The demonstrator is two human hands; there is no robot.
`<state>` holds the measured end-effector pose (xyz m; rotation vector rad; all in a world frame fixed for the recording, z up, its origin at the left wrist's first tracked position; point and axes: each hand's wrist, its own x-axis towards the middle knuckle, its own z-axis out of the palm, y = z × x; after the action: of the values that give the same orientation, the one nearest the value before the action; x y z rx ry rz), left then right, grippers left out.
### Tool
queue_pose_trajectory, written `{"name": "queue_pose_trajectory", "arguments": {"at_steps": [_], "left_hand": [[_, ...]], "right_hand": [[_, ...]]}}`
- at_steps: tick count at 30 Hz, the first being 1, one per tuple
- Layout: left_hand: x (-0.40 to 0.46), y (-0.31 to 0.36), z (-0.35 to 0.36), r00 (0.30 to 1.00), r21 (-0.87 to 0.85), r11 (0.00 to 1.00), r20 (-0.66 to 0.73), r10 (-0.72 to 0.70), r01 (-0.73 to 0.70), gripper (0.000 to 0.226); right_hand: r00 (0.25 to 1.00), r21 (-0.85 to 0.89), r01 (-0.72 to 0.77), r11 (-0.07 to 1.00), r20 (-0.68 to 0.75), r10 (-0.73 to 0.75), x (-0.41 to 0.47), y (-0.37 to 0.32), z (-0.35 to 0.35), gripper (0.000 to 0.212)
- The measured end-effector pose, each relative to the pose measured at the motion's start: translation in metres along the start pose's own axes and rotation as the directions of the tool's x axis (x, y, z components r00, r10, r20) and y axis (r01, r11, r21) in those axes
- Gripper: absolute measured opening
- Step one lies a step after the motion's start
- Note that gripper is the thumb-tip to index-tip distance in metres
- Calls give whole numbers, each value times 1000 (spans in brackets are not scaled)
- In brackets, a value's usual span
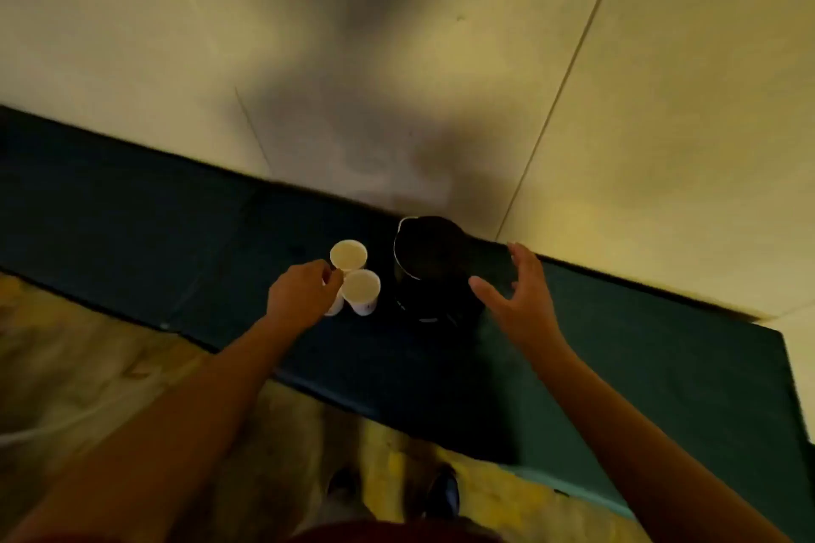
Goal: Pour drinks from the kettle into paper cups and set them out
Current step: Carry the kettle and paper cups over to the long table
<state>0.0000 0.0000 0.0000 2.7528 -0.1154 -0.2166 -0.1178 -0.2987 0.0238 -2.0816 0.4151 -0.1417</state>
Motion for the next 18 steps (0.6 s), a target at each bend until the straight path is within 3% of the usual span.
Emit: {"name": "queue_pose_trajectory", "arguments": {"at_steps": [4,8,12,18], "left_hand": [[-1,-11,28,973,10,989,175,-149,150,43],[11,-18,45,866,-144,929,432,-250,340,56],[18,-17,62,842,-227,887,472,-262,403,70],[18,-22,94,854,-370,837,481,-199,404,62]], "right_hand": [[996,-29,-75,997,52,77,9,12,20,91],[986,-11,-160,987,45,160,26,11,42,72],[982,-33,-184,982,-46,182,31,13,54,39],[970,137,-240,961,3,242,27,35,54,61]]}}
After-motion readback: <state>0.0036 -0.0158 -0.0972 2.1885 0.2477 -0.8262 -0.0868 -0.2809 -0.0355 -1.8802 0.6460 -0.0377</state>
